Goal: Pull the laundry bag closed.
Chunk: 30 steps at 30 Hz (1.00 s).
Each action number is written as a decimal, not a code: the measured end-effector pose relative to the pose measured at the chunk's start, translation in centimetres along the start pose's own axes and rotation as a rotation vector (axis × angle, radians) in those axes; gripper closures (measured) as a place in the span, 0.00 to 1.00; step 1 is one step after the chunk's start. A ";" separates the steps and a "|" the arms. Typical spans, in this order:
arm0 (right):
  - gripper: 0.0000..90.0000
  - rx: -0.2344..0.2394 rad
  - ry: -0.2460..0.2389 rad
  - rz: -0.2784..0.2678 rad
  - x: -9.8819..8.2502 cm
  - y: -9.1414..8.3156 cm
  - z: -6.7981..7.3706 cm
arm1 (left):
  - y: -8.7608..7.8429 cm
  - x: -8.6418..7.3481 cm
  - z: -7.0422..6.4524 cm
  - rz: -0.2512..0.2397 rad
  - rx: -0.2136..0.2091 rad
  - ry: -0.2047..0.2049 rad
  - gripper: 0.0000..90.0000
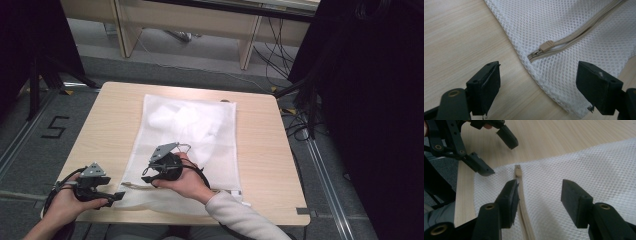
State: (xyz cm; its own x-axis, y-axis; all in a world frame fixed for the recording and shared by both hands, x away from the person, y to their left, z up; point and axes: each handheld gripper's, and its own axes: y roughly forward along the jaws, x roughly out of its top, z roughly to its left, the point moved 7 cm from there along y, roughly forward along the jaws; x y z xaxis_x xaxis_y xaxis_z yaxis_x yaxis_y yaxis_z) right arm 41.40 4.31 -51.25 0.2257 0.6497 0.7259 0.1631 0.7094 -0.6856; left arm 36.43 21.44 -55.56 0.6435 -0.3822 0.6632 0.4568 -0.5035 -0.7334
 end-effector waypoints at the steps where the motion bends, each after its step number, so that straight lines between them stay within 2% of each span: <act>1: 0.57 0.003 -0.003 0.002 0.1 0.2 0.1 | -0.1 0.0 0.1 0.003 0.000 0.018 0.22; 3: 0.59 0.003 -0.017 0.009 0.2 0.4 0.2 | -0.1 0.0 0.1 0.005 0.001 0.020 0.22; 4: 0.59 0.003 -0.017 0.009 0.2 0.4 0.2 | -0.1 0.0 0.0 0.000 0.005 0.009 0.22; 6: 0.62 0.003 -0.001 0.017 0.4 0.9 0.5 | 0.0 0.0 -0.1 0.001 0.000 0.004 0.22; 7: 0.63 0.003 -0.018 0.014 0.5 1.0 0.4 | -0.1 0.0 0.0 0.007 0.002 0.023 0.22; 8: 0.63 0.003 -0.018 0.014 0.5 1.0 0.4 | 0.0 0.0 -0.1 -0.002 -0.007 -0.001 0.22; 9: 0.64 -0.002 -0.023 0.023 0.6 1.1 0.4 | -0.1 0.1 0.1 -0.001 0.004 0.016 0.22; 10: 0.66 0.003 -0.009 0.032 0.8 1.6 0.6 | -0.1 0.0 0.1 0.000 0.008 0.009 0.22; 12: 0.67 0.000 -0.024 0.034 0.8 1.8 0.5 | 0.0 0.0 0.0 0.005 -0.010 0.014 0.22; 15: 0.74 0.015 -0.019 0.053 1.1 2.4 0.8 | 0.1 -0.1 -0.1 0.009 -0.009 0.003 0.22; 16: 0.74 0.015 -0.019 0.053 1.1 2.4 0.8 | 0.3 -0.1 -0.1 -0.003 -0.006 -0.004 0.22; 20: 0.76 0.029 -0.025 0.063 1.4 3.2 0.9 | 0.3 -0.1 0.0 0.000 -0.003 -0.004 0.22; 24: 0.77 0.038 -0.004 0.078 1.4 3.9 1.3 | 0.2 -0.1 -0.1 0.003 -0.013 0.006 0.23; 26: 0.80 0.045 -0.021 0.097 1.2 4.4 1.4 | 0.2 -0.1 0.0 0.004 -0.011 0.015 0.23; 30: 0.80 0.047 -0.025 0.108 1.2 5.0 1.4 | 0.3 0.0 -0.2 -0.008 -0.004 0.012 0.23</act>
State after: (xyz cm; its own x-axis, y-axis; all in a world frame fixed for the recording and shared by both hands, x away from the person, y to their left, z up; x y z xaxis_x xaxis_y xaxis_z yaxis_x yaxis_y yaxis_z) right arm 41.14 8.98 -53.76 0.2151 0.7295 0.6493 0.0940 0.6463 -0.7573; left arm 36.50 21.12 -55.75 0.6326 -0.3872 0.6708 0.4591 -0.5100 -0.7274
